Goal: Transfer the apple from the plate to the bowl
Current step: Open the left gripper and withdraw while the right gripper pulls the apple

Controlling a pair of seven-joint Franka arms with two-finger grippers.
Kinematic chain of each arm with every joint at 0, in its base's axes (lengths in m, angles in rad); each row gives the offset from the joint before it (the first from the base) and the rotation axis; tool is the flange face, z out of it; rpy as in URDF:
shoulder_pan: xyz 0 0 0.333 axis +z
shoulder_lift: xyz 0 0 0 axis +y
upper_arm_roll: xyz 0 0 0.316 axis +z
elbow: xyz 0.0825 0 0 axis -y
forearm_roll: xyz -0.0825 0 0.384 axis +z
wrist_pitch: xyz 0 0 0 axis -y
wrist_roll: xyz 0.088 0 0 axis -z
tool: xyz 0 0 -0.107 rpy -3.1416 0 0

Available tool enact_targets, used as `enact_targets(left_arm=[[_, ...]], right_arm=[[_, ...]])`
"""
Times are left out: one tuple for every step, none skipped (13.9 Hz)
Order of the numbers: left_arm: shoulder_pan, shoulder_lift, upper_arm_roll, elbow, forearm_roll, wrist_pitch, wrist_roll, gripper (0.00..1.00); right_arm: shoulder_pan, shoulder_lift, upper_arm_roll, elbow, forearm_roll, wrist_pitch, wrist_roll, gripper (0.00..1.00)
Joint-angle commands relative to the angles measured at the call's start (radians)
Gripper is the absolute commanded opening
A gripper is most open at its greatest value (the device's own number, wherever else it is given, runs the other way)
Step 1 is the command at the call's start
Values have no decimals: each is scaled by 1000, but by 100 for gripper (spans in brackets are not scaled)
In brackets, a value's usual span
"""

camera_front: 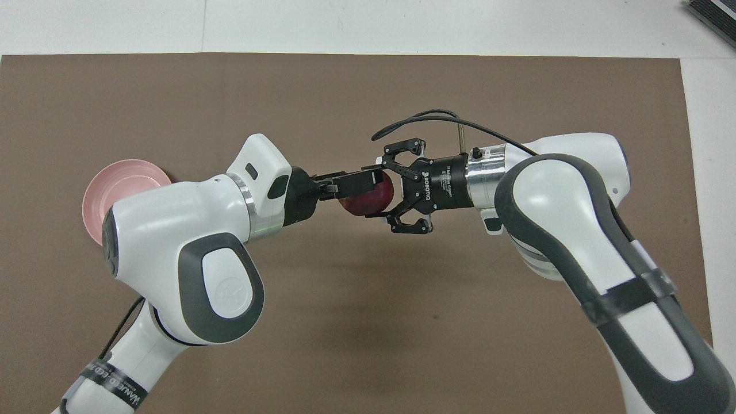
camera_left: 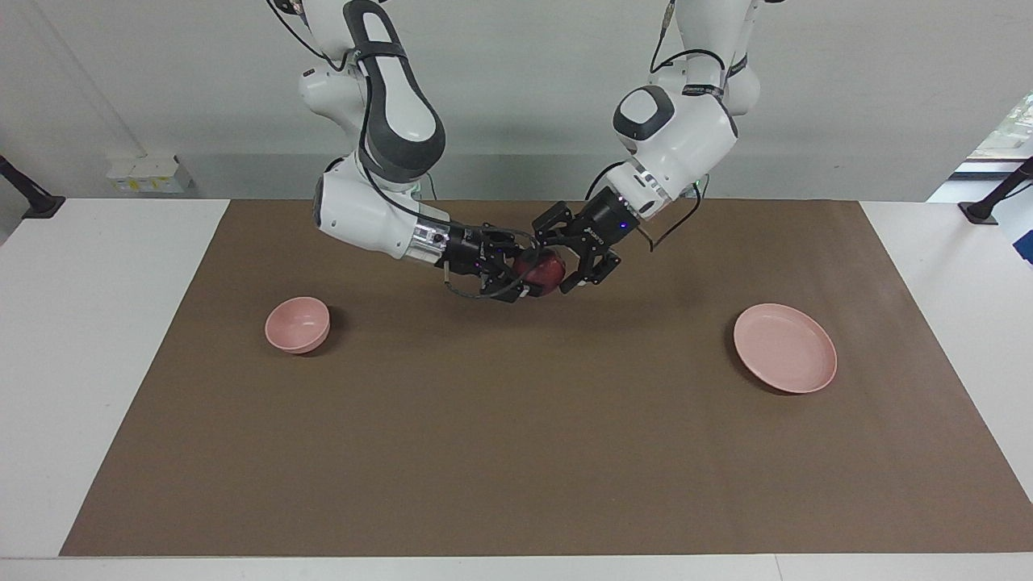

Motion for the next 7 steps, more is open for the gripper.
enact_targets(left_arm=[[45, 0, 8, -8, 39, -49, -19, 100], [57, 2, 8, -6, 78, -61, -20, 100], [66, 2, 8, -9, 104, -67, -20, 100], [85, 2, 8, -9, 109, -75, -20, 100], [100, 3, 8, -9, 120, -80, -20, 100], [103, 2, 10, -11, 141, -81, -20, 100], [114, 2, 10, -15, 167, -81, -22, 100]], right_arm=[[-25, -20, -1, -18, -43, -16, -69, 0], [-33, -20, -1, -18, -54, -14, -89, 0], [-48, -19, -1, -18, -58, -14, -118, 0], [-53, -18, -3, -21, -78, -14, -147, 0], [-68, -17, -3, -21, -115, -16, -167, 0], [-85, -12, -3, -21, -171, -16, -201, 0], [-94, -9, -3, -20, -243, -14, -248, 0]])
